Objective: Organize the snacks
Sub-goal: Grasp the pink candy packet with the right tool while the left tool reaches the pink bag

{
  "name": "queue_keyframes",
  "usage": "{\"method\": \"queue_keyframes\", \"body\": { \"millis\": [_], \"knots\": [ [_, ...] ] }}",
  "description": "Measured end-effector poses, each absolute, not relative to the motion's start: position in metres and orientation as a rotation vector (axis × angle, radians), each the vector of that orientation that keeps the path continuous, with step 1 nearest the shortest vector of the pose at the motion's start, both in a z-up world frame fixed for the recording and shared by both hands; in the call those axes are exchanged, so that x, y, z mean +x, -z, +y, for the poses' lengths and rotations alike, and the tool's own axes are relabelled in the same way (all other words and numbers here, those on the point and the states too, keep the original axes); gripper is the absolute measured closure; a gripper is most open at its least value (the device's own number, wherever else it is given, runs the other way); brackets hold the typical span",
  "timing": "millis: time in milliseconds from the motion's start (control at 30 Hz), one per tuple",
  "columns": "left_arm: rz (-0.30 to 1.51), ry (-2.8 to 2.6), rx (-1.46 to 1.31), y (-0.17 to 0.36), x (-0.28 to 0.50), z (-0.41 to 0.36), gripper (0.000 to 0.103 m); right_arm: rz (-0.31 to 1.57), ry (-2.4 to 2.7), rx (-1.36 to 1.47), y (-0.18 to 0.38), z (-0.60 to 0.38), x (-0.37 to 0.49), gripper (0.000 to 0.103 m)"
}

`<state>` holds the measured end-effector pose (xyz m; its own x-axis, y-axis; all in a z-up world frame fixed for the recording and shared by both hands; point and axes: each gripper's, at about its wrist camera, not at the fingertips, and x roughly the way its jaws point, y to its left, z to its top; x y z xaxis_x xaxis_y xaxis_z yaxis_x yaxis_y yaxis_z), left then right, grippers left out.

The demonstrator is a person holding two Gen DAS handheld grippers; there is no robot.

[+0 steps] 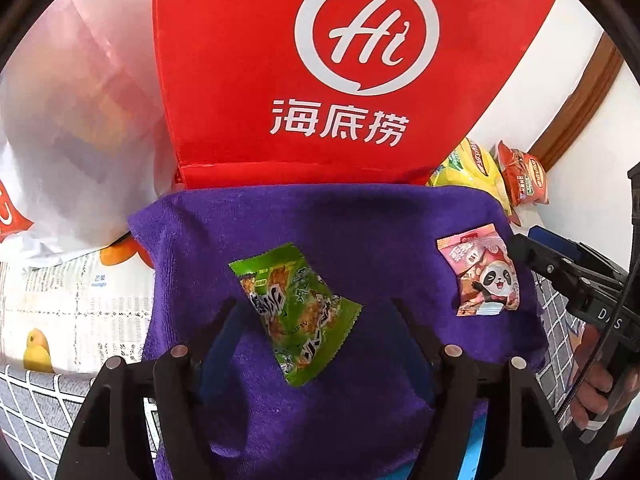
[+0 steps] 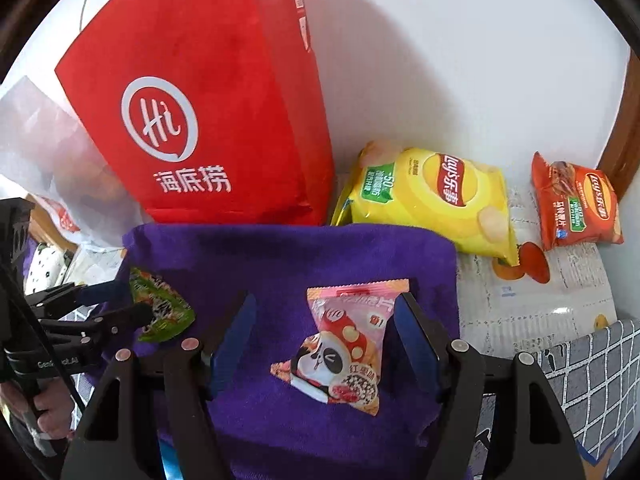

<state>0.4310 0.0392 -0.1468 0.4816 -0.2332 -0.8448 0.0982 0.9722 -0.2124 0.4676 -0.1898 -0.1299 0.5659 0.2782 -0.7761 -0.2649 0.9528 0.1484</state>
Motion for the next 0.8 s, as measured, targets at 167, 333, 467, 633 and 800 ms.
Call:
{"method": "queue_keyframes", "body": {
  "millis": [167, 333, 467, 633, 800],
  "knots": [
    [1.029, 0.202, -0.127, 0.137, 0.425, 0.039, 0.032, 0.89, -0.323, -0.001, 0.123, -0.187, 0.462, 0.032],
    [1.015, 0.199, -0.107, 0.124, 0.418, 0.039, 0.032, 0.858, -0.32, -0.023, 0.111, -0.182, 0.449, 0.032],
    [1.004, 0.214, -0.09, 0.113, 0.413, 0.034, 0.032, 0.828, -0.307, -0.034, 0.101, -0.182, 0.433, 0.032],
    [0.967, 0.214, -0.048, 0.098, 0.401, 0.026, 0.032, 0.84, -0.281, -0.015, 0.095, -0.189, 0.414, 0.032],
    [0.95, 0.236, -0.042, 0.084, 0.389, 0.019, 0.032, 0.845, -0.243, -0.018, 0.09, -0.205, 0.379, 0.032]
  ]
}}
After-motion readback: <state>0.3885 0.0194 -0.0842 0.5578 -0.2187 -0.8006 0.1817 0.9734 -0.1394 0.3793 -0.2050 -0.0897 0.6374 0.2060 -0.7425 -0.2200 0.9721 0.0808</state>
